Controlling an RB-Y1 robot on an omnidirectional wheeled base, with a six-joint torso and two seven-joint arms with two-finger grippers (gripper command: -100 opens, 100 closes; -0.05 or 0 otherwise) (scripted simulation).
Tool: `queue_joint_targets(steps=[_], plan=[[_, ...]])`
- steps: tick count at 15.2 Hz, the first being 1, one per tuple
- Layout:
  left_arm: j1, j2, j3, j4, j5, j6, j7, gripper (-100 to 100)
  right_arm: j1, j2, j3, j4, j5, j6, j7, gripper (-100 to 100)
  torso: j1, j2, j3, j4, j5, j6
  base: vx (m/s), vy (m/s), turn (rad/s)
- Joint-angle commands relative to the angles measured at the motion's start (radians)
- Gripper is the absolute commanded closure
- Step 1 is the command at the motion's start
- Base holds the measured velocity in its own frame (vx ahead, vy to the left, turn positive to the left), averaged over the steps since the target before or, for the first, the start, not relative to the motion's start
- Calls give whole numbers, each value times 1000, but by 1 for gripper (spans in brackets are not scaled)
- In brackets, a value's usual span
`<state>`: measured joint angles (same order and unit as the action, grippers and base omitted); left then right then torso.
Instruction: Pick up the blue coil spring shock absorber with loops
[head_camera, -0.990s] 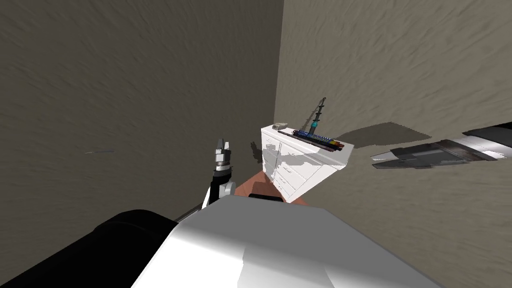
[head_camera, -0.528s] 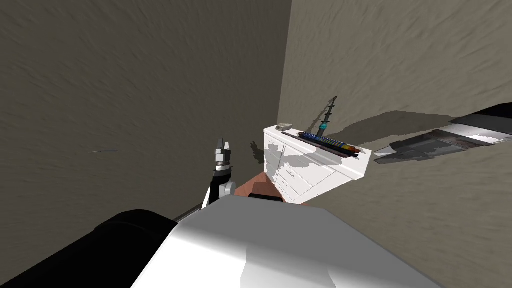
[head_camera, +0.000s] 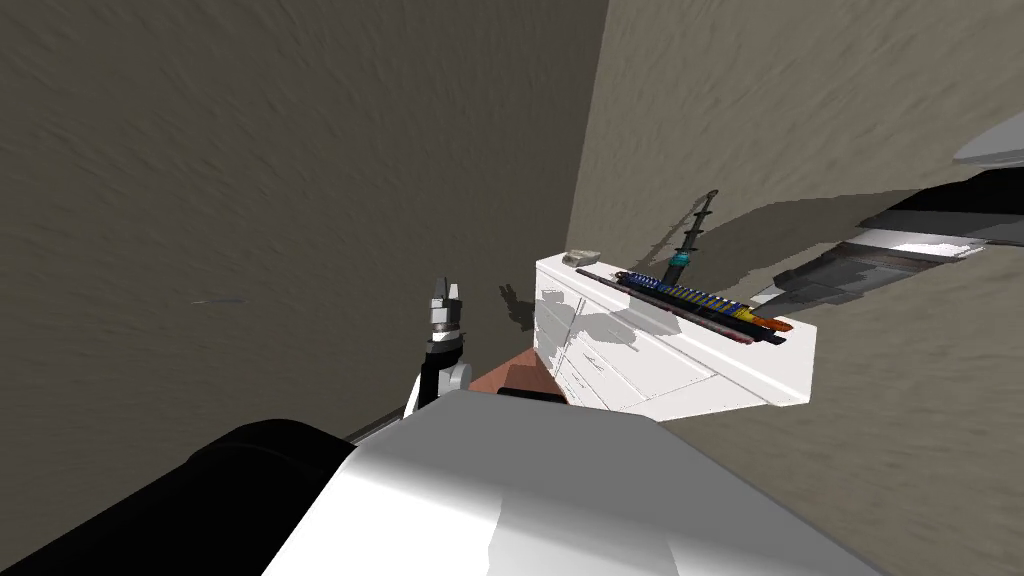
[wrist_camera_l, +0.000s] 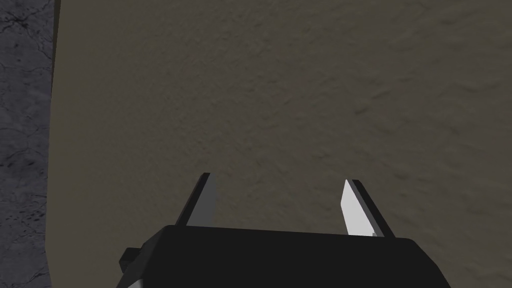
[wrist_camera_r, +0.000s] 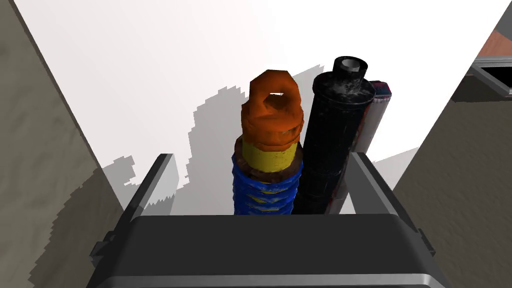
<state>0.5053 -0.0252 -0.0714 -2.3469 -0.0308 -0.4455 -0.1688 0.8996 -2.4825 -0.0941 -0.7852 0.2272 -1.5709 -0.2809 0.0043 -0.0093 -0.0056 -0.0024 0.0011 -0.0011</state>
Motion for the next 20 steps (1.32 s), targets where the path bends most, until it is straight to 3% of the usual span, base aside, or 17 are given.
queue_joint_targets(steps=[1,5,7,11,13,14,18,20], plan=[[0,0,0,0,0,0,0,0,16,-46,5,23,6,-39,-26,-100,0,0,0,0,0,0,103,12,88],[0,0,0,0,0,0,0,0,41,-98,9,57,12,-125,-57,-100,0,0,0,0,0,0,109,15,103],[0,0,0,0,0,0,0,0,44,-104,9,60,12,-142,-60,-100,0,1,1,0,0,0,65,10,40],[0,0,0,0,0,0,0,0,71,-62,9,34,14,-78,-36,-100,0,9,5,2,-1,1,-6,29,56],[0,0,0,0,0,0,0,0,52,-64,15,17,19,-76,-45,-100,1,11,7,3,0,1,-27,29,8],[0,0,0,0,0,0,0,0,57,-65,13,21,17,-75,-43,100,0,11,7,3,0,1,-6,7,-1],[0,0,0,0,0,0,0,0,57,-65,13,18,17,-78,-43,100,-5,9,5,3,-1,1,-3,5,-1],[0,0,0,0,0,0,0,0,48,-89,9,49,13,-115,-52,100,-6,7,5,3,0,1,16,-31,-74]])
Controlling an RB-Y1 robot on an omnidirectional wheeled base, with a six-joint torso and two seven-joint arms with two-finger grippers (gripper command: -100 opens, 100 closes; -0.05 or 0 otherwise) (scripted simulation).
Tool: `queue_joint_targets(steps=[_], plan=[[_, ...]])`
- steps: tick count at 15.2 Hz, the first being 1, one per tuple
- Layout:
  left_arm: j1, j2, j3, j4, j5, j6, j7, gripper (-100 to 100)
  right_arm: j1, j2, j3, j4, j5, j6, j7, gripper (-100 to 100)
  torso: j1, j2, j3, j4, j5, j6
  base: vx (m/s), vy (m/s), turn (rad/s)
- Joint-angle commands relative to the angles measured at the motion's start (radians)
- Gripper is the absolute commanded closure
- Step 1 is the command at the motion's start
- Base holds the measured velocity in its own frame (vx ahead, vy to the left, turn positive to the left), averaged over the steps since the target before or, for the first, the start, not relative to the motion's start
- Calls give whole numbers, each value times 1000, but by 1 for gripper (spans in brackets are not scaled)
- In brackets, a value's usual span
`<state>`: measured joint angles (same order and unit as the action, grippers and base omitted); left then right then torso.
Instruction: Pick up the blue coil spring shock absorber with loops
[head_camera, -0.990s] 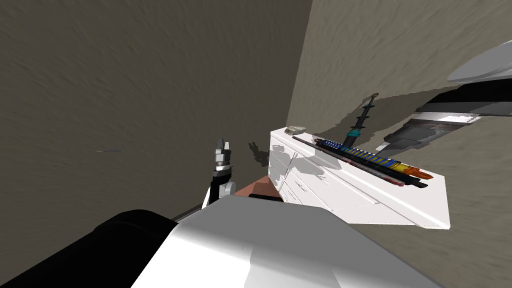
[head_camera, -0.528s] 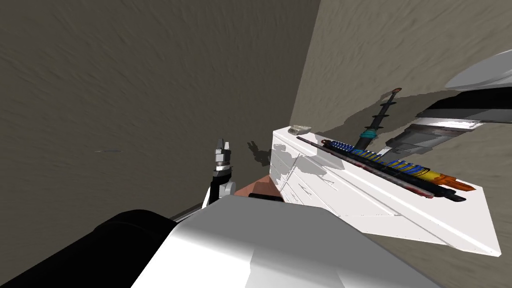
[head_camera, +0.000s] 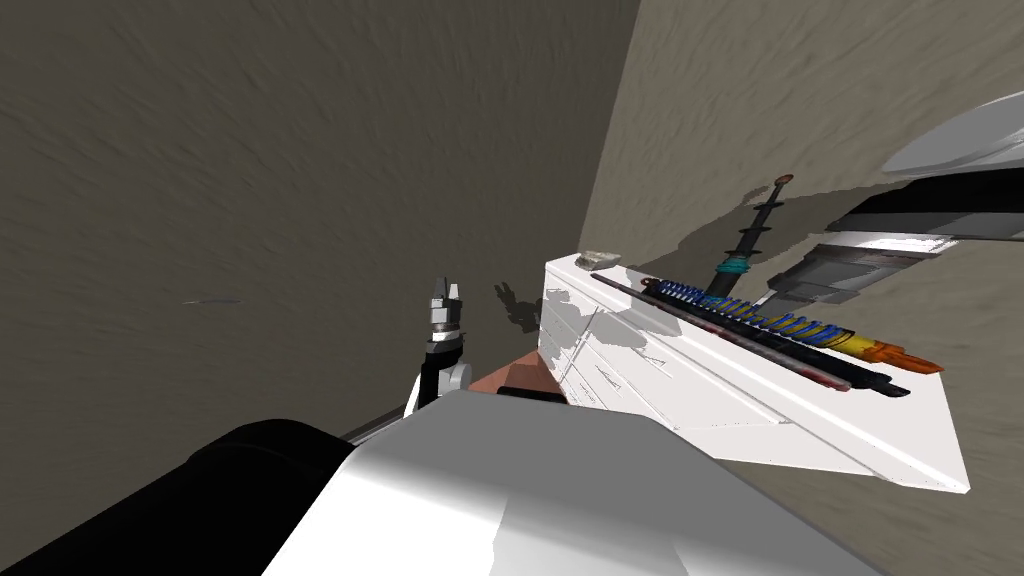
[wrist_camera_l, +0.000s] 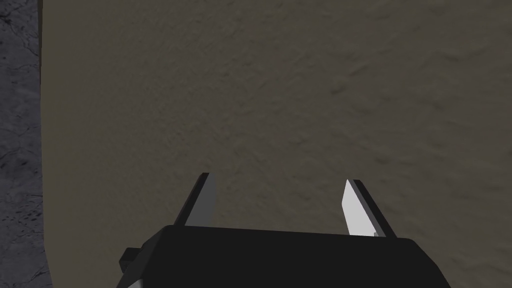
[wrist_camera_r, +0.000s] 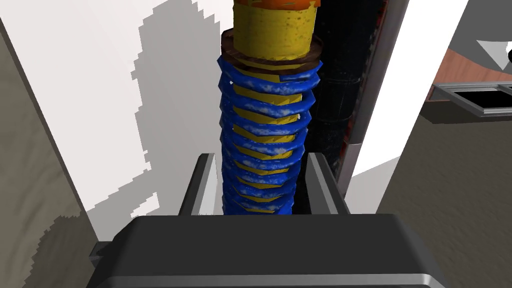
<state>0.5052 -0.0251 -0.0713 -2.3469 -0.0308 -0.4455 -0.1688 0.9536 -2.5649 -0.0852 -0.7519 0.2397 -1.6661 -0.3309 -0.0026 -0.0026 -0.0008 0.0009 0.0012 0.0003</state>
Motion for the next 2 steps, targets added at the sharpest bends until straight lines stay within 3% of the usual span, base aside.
queue_joint_targets(steps=[1,2], plan=[[0,0,0,0,0,0,0,0,-14,-16,0,20,0,-33,-7,100,0,0,0,0,0,0,37,-50,-59],[0,0,0,0,0,0,0,0,-4,-9,-1,9,-1,-13,-4,100,-1,-1,0,0,0,0,24,-32,-13]])
